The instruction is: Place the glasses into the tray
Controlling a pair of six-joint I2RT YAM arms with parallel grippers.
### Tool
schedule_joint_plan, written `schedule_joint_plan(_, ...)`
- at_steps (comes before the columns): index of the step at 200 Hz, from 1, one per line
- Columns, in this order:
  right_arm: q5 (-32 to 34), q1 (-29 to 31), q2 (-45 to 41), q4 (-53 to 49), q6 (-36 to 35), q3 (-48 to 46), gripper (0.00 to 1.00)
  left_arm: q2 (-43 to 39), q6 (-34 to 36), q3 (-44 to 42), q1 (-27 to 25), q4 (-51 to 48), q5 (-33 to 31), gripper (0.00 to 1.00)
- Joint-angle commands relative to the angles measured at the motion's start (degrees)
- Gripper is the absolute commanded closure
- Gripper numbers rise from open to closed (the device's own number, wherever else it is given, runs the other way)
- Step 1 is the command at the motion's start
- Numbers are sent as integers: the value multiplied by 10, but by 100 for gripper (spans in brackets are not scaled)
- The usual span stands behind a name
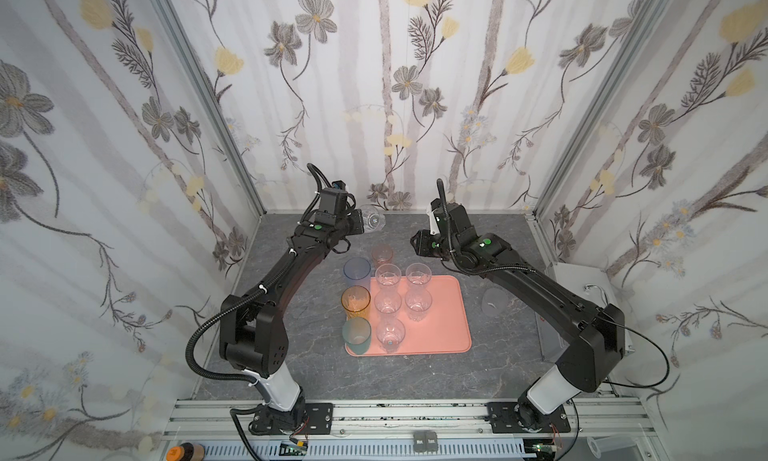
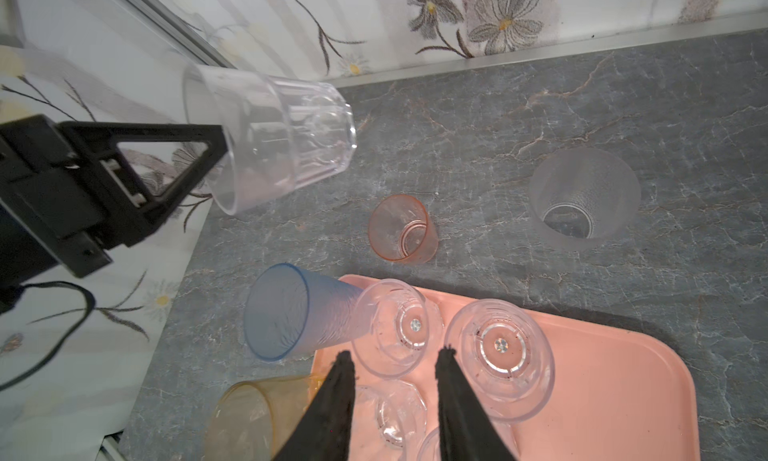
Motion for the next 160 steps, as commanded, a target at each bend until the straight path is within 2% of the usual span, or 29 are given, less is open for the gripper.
schedule_joint_plan(1, 46, 12, -27, 1, 14, 2, 65, -23, -38, -12, -44, 34, -21, 100)
schedule_joint_plan(35, 100, 37, -74, 4, 22, -20, 59, -54, -77, -54, -113, 69, -32, 100)
schedule_joint_plan(65, 140, 41, -111, 2, 30, -53, 57, -85, -109, -103, -146, 100, -49, 100)
schedule_joint_plan(110, 141, 47, -115, -6, 31, -64, 57, -121, -144, -173, -186, 141, -82, 100)
schedule_joint_plan(160, 128, 56, -97, -7, 26, -60, 57, -135, -157, -213, -205, 169, -102, 100)
